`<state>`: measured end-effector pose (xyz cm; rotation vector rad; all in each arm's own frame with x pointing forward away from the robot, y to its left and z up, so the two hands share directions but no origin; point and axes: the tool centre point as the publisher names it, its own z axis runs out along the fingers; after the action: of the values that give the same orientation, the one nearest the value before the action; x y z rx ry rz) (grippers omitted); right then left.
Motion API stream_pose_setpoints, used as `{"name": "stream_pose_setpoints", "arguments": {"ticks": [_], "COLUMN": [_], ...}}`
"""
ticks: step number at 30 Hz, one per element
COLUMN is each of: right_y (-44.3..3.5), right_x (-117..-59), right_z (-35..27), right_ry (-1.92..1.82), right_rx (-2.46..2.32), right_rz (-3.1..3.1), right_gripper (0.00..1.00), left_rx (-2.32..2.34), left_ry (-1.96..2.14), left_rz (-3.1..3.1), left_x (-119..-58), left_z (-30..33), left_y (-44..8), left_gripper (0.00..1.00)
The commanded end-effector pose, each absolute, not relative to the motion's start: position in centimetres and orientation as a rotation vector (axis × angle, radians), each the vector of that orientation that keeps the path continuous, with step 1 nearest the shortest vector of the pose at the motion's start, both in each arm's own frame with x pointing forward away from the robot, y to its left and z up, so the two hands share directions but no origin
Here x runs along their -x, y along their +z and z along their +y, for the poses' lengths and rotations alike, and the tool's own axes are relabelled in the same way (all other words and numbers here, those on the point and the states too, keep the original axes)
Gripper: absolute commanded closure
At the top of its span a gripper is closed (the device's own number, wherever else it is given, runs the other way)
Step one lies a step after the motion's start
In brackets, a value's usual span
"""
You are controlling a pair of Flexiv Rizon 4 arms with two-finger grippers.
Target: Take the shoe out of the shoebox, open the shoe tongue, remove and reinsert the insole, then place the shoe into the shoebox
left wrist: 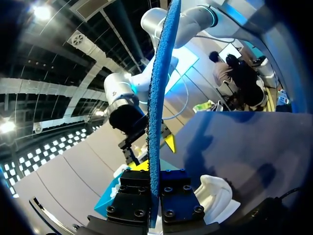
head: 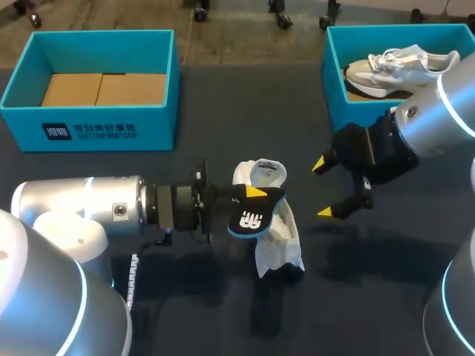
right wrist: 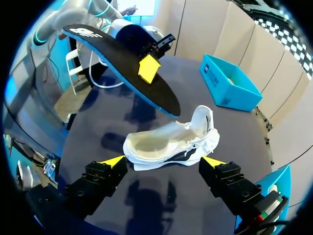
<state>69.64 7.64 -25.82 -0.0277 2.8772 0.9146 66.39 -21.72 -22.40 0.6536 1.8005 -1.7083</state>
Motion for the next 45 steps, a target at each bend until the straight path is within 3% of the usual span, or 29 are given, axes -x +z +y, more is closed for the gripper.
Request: {"name": "stream_pose_setpoints", "arguments": {"ticks": [1, 36, 45], "right_y": [-26.0, -26.0, -27.9], "right_x": [-69.7, -69.7, -70.7], "right_z": [8.0, 8.0, 7.7], "right_ry": [0.907, 0.907, 0.703], "right_rx": [0.027, 0.027, 0.187], "right_rz": [2.878, 2.878, 2.892], "right_gripper": [0.00, 0.00, 0.00], "left_rx": [-0.649, -0.555, -0.552], "left_ry": [-1.709, -1.796, -1.796], "left_rz": [1.796, 1.829, 1.839], "left_x": [-66.2, -66.5, -66.8], "left_z": [-21.6, -24.6, -24.9], "left_y": [-22.4, -25.5, -25.8], "left_gripper": [1.00, 1.00, 1.00]}}
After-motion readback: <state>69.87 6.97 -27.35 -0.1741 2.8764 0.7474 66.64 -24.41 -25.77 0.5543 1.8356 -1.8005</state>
